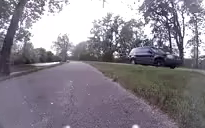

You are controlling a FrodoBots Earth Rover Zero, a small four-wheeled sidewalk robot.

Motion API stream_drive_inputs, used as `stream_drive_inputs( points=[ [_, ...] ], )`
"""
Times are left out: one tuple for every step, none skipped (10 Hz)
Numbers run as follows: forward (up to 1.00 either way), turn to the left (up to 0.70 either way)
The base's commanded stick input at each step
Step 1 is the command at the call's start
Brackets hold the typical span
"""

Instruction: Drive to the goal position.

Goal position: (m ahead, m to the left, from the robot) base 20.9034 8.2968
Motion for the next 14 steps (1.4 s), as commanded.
stream_drive_inputs(
  points=[
    [0.70,0.00],
    [0.70,0.00],
    [0.70,0.00],
    [0.70,0.00],
    [0.70,0.00],
    [0.70,0.00],
    [0.70,0.00],
    [0.70,0.00],
    [0.70,0.00],
    [0.70,0.00],
    [0.70,0.00],
    [0.70,0.00],
    [0.70,0.00],
    [0.70,0.00]
  ],
)
